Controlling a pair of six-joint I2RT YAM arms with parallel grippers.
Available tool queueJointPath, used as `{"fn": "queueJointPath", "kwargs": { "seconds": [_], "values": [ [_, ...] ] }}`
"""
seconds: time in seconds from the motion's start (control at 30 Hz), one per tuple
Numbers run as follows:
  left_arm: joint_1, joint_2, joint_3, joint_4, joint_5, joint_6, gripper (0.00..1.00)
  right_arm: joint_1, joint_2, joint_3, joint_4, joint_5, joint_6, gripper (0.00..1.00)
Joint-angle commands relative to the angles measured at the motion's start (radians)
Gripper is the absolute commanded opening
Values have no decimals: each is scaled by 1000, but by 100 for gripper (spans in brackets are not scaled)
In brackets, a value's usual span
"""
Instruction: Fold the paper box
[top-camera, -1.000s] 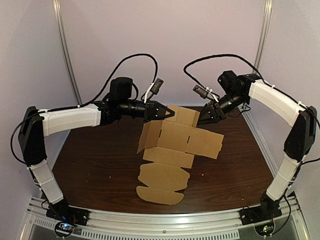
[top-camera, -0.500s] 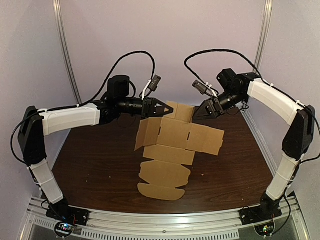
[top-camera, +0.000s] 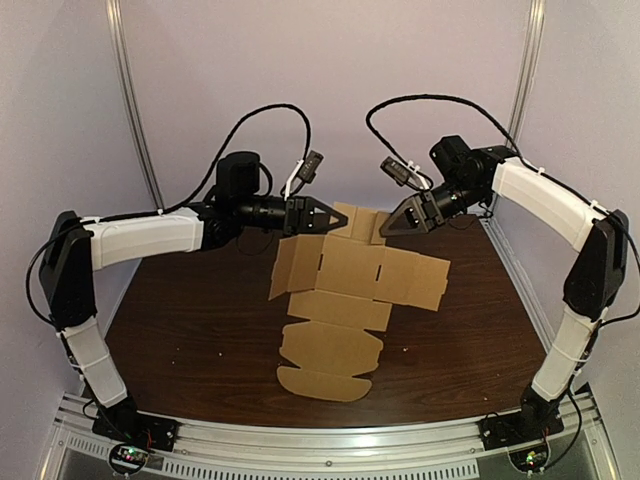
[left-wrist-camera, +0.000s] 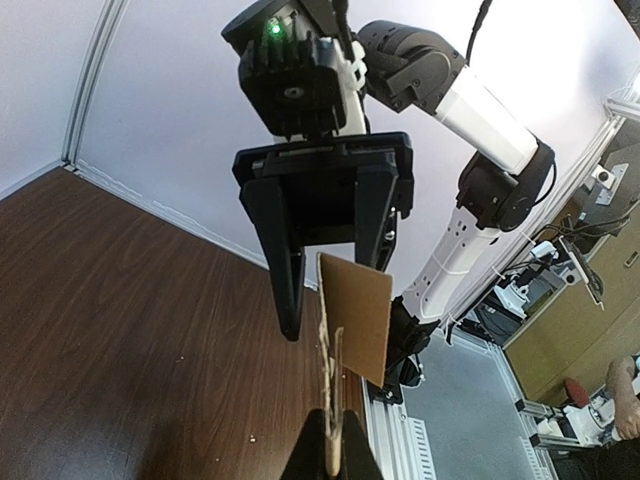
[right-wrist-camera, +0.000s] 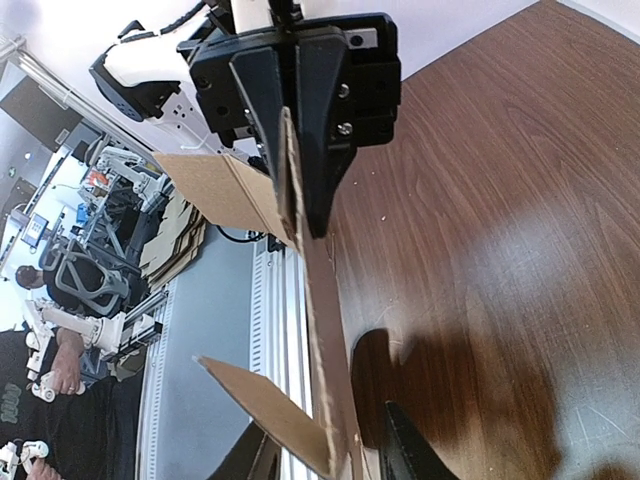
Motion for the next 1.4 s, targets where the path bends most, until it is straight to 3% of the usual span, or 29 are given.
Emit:
{"fn": "queueJointPath", "kwargs": {
  "seconds": [0.0, 0.17, 0.33, 0.57, 0.67, 0.77, 1.13, 1.27, 1.37],
  "values": [
    [-29, 30, 10, 2, 56, -9, 0, 37, 18, 42, 97, -44, 48, 31],
    [-30, 30, 10, 2, 57, -8, 0, 43, 29, 44, 112, -13, 75, 11],
    [-29, 29, 10, -8, 42, -1, 0, 43, 19, 33, 104, 28, 64, 0],
    [-29, 32, 27, -110, 10, 73, 0, 44, -10, 18, 45, 101, -16, 0],
    [-30, 34, 25, -102, 22, 74, 0, 51, -4, 31, -5, 124, -53, 12],
    [-30, 33, 24, -94, 28, 71, 0, 60, 7, 39, -47, 138, -83, 15],
    [-30, 30, 17, -82, 31, 68, 0, 91, 26, 40, -138, 171, -168, 14],
    [-29, 28, 16, -87, 31, 74, 0, 101, 44, 57, -197, 177, -220, 0],
    [-30, 28, 16, -91, 34, 82, 0, 102, 58, 73, -238, 175, -252, 0]
  ]
}}
